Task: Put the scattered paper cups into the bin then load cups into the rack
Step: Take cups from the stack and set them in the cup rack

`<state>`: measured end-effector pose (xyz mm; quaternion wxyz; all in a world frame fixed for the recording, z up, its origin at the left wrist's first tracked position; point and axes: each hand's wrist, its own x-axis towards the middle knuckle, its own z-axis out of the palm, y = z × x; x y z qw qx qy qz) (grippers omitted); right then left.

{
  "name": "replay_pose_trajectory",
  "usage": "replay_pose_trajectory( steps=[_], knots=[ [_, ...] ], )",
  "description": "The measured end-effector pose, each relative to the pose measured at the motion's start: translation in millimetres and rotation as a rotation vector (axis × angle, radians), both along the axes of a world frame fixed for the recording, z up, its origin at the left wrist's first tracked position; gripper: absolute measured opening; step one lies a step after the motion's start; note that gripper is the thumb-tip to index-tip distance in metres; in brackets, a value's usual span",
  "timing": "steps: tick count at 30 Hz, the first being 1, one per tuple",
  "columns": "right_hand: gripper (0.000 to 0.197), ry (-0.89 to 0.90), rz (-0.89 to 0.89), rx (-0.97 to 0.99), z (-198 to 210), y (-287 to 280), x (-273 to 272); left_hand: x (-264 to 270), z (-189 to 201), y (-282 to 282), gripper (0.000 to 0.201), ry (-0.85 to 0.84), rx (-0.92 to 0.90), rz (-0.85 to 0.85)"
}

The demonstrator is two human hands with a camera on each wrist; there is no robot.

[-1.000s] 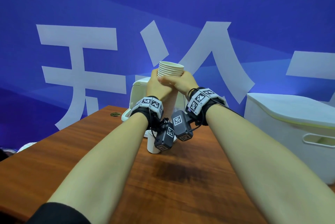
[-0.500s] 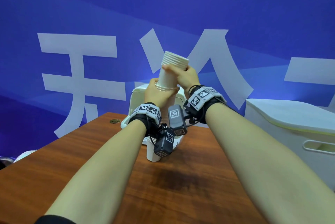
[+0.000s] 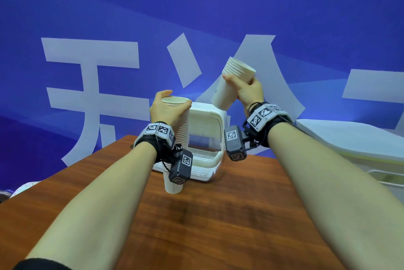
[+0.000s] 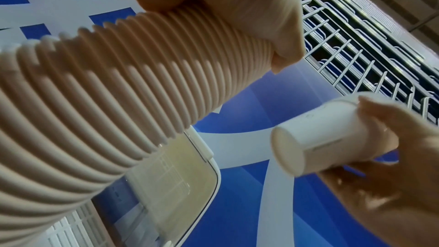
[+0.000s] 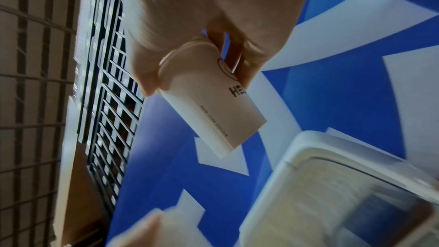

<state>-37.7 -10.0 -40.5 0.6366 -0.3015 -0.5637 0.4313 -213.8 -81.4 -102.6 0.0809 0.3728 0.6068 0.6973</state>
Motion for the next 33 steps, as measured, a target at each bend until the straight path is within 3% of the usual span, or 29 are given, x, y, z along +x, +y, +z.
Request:
replay_pose_trajectory(
  steps=[3,9,12,19,23,27,29,33],
  knots=[
    [0.063,-0.097,0.003,-0.033,-27.6,11.2,-5.7,-4.8,0.5,3.0,0.062,-0.002,0.020,0.014],
    [0.064,-0.363,0.018,-0.074,-78.8,22.0,-31.5,-8.1,-1.6,10.7,0.059,-0.002,0.049,0.006],
    [0.059,-0.412,0.020,-0.126,-99.6,25.5,-39.9,-8.1,-8.8,13.1,0.061,-0.008,0.050,-0.028],
    [0.076,-0.590,-0.056,-0.205,-133.1,43.4,-51.5,-9.9,-22.3,18.2,0.070,-0.005,0.061,-0.035],
    [0.056,-0.728,-0.048,-0.166,-143.3,43.7,-53.8,-9.0,-25.0,18.9,0.064,-0.009,0.066,-0.041],
    [0.075,-0.897,-0.026,-0.221,-155.3,41.8,-61.7,-8.8,-28.8,18.6,0.057,0.001,0.062,-0.045],
    [0.094,-0.968,-0.083,-0.295,-160.4,39.7,-64.8,-9.2,-30.6,18.9,0.056,0.002,0.055,-0.046],
    [0.109,-1.075,-0.174,-0.340,-165.5,35.5,-63.1,-9.0,-33.2,18.8,0.062,0.004,0.039,-0.045]
  ],
)
